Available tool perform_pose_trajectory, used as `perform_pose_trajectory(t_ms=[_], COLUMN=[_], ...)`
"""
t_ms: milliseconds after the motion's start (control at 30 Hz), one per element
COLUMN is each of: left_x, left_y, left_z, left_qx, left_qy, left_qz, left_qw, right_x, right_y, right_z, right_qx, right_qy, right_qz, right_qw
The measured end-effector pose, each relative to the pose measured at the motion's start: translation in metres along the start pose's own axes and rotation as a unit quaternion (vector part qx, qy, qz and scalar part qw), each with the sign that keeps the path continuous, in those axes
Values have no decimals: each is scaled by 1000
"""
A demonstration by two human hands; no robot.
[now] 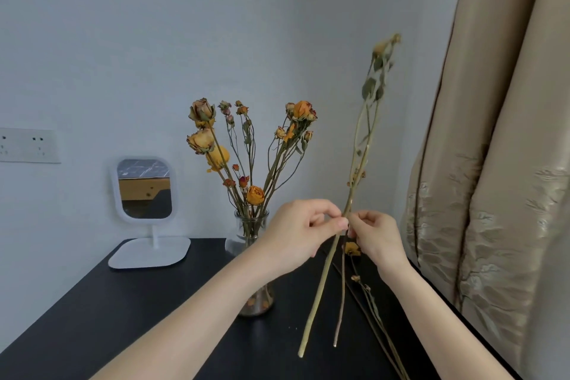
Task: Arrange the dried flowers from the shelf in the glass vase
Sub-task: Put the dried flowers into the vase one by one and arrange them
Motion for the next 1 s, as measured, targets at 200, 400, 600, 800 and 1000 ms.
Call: perform_pose_trajectory(t_ms=[200, 400, 600, 800, 1000], left_x=[31, 44, 42, 26, -7], left_y=[-73, -168, -209, -202, -181], left_z=[17, 33, 45, 54, 59], left_qx=[131, 324, 420, 445, 420], left_qy=[50, 61, 49, 29, -9], left_qz=[-30, -13, 34, 57, 89], left_qw=[990, 944, 906, 893, 903], right_x=[-49, -98, -120, -114, -102], right_y=[2, 17, 41, 53, 51], right_z=[-9, -20, -28, -32, -29], right_qx=[12, -10, -33, -44, -44], right_qy=[-49, -102, -126, -137, -135], right_qz=[88, 132, 155, 134, 117], right_qw=[995, 986, 979, 981, 983])
Point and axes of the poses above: each hand's wrist, its own z-axis towards the middle knuckle, its own y-axis out of the palm, x = y × z, the point moved 8 cm from there along z, towards the middle knuckle, and after that the axes turned 10 degrees about x, right-handed, at the moved point
